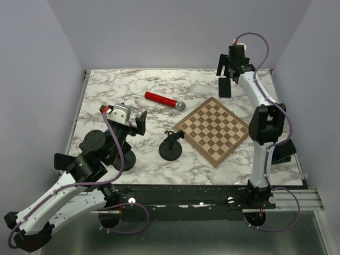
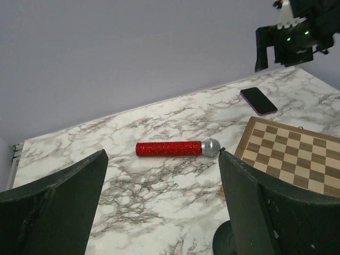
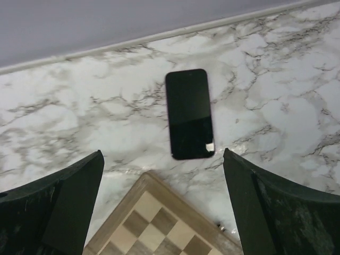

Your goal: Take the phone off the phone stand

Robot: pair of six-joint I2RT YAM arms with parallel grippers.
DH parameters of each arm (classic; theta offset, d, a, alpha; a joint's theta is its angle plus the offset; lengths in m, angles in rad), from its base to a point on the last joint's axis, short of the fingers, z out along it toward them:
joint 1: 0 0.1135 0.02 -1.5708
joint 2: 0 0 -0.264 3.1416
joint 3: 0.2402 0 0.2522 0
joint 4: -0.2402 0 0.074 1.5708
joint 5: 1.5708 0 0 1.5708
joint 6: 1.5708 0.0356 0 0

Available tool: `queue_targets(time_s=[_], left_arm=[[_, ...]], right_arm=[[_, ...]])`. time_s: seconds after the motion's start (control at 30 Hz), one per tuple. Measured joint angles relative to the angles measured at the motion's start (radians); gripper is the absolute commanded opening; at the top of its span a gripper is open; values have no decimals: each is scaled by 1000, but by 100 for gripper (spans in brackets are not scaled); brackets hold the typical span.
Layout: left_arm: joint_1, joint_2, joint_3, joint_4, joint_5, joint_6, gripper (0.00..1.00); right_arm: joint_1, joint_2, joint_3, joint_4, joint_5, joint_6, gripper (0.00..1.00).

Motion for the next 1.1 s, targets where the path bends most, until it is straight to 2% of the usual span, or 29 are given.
queue_targets(time_s=[0.1, 0.2, 0.4, 0.5, 0.67, 0.93, 1.1], left_arm=[[0, -10, -10, 10, -13, 5, 94], [0, -24, -19, 26, -29, 14, 94], [0, -64, -49, 93, -108, 49, 97], [1, -80, -71, 133, -159, 79, 99], [68, -74, -65, 143, -226, 95, 99], [373, -10, 68, -2, -165, -65, 99], [494, -10, 79, -53, -147, -141, 98]], right_arm=[[15, -177, -166, 62, -77, 53, 100], [55, -290, -300, 118, -130, 85, 100], [211, -459, -554, 198, -207, 133, 100], [294, -537, -626, 230, -251, 161, 100], [436, -626, -637, 281, -256, 186, 100], [739, -630, -615, 303, -171, 212, 100], [925, -572, -545, 305, -79, 222, 100]])
